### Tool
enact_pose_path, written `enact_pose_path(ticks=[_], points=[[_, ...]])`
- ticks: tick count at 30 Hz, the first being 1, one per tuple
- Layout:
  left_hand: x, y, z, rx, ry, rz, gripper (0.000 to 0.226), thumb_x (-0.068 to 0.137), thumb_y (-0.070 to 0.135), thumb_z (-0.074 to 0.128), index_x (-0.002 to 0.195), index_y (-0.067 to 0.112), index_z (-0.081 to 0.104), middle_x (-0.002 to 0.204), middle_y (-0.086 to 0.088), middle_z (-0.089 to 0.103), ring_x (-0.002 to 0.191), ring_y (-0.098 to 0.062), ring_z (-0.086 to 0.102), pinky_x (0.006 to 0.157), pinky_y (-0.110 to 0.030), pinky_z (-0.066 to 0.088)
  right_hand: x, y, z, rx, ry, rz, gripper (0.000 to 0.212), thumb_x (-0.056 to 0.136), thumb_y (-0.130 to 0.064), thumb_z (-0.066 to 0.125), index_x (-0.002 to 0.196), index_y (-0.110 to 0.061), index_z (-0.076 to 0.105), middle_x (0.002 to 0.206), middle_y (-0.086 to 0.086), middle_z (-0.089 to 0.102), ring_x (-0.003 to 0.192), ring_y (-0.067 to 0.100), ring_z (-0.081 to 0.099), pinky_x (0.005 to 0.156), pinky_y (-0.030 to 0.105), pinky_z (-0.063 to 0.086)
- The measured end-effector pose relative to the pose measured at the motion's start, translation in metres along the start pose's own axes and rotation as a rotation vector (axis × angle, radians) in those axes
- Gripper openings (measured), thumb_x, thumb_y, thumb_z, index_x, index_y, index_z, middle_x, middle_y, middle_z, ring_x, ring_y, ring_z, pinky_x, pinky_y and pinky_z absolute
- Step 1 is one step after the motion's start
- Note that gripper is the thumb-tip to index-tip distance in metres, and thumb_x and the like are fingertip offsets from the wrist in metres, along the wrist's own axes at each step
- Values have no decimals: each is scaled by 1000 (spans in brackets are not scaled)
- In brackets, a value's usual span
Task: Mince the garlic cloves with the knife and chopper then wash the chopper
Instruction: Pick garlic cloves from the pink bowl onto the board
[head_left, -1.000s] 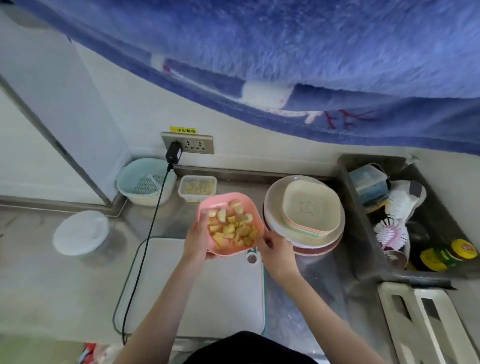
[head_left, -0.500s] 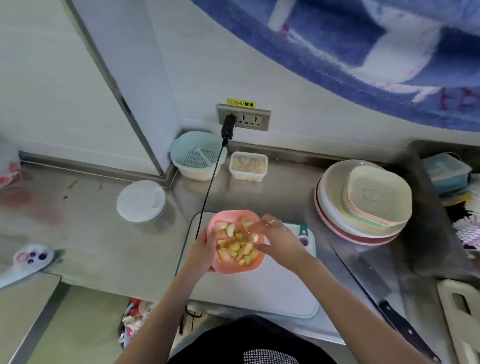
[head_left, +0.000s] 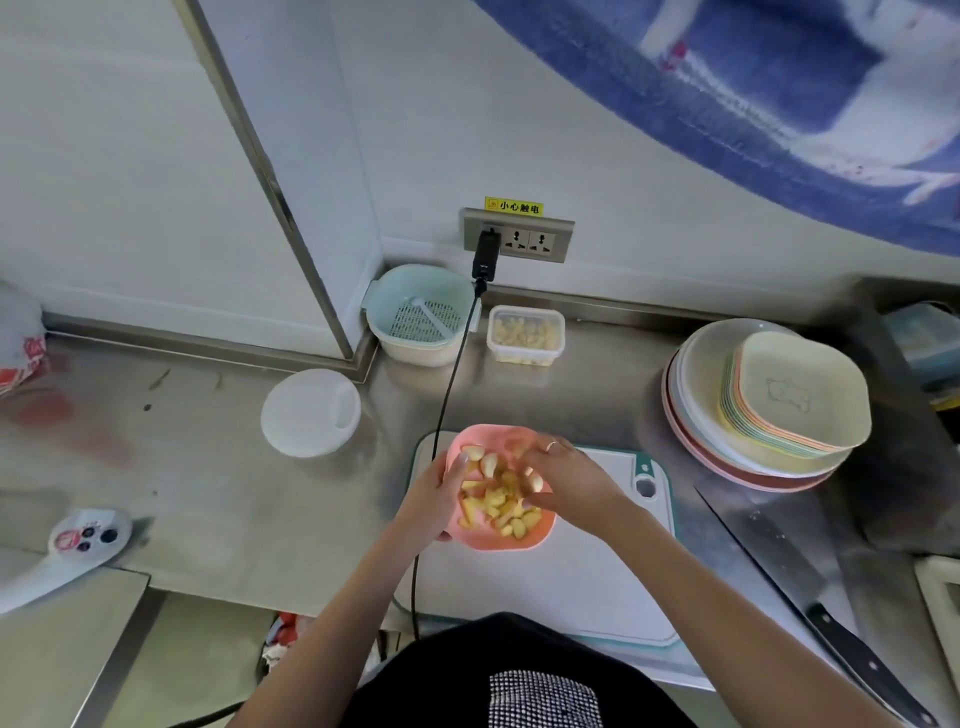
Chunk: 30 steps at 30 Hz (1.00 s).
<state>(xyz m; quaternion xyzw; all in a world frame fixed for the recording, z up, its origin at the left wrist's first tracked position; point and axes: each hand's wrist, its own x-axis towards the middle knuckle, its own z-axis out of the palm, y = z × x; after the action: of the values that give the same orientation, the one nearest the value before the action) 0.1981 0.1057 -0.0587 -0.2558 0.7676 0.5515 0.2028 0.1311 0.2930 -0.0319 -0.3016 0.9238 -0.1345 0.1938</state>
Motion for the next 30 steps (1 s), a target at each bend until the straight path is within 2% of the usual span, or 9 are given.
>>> enact_pose_path(ticks=[3,5,9,11,14,18,21,26,30], points=[[7,-2,-5,-13,17,-17,30,96,59,32,108,39,51,90,0,67,79,-22,66,52,-28,52,-11,9,-1,128,109,28,25,80,-28,73,101,-21,62,110,-6,49,111,16,47,86,25,39],[12,-7,-9,4,24,-25,40,94,62,31,115,35,51,92,-4,68,79,-23,67,48,-26,49,-25,23,4,149,165,101,20,80,-30,74,96,-23,63,102,-9,48,104,12,49,79,24,37],[24,-15,-12,28,19,-14,49,92,66,30,123,32,48,100,-4,68,83,-24,69,46,-27,52,-40,38,23,189,121,262,21,78,-31,75,95,-27,64,103,-10,51,104,10,51,76,25,37],[28,-16,-13,8,20,-36,47,93,65,32,125,33,46,107,-4,67,88,-25,68,51,-30,56,-38,36,31,154,67,286,25,79,-34,75,99,-26,62,105,-7,52,104,12,50,81,27,42],[29,-17,-13,-9,17,-47,45,94,62,33,127,34,44,110,-4,65,89,-24,68,54,-31,57,-37,34,37,179,30,324,36,78,-37,75,108,-27,58,108,-7,52,105,13,50,81,26,41],[31,-18,-14,36,11,-14,46,94,62,30,126,32,44,107,-5,66,86,-22,68,54,-31,58,-28,21,23,372,287,343,41,77,-33,77,115,-27,61,104,-9,50,97,9,50,79,23,41],[33,-20,-17,63,5,28,48,93,65,30,124,32,45,102,-4,68,84,-22,69,54,-32,58,-5,-2,10,240,218,181,40,81,-38,72,119,-29,61,113,-5,54,108,14,50,87,27,40],[36,-25,-20,88,23,82,42,94,61,32,120,33,48,95,-3,69,81,-22,69,56,-34,58,21,-30,12,-1,77,186,46,84,-53,61,123,-29,57,130,-2,49,124,18,43,102,34,35],[37,-28,-20,133,26,103,40,96,59,31,115,29,49,90,-6,69,77,-22,69,63,-41,60,28,-34,16,-81,35,198,40,98,-41,42,131,-21,54,138,3,47,128,21,40,103,36,35]])
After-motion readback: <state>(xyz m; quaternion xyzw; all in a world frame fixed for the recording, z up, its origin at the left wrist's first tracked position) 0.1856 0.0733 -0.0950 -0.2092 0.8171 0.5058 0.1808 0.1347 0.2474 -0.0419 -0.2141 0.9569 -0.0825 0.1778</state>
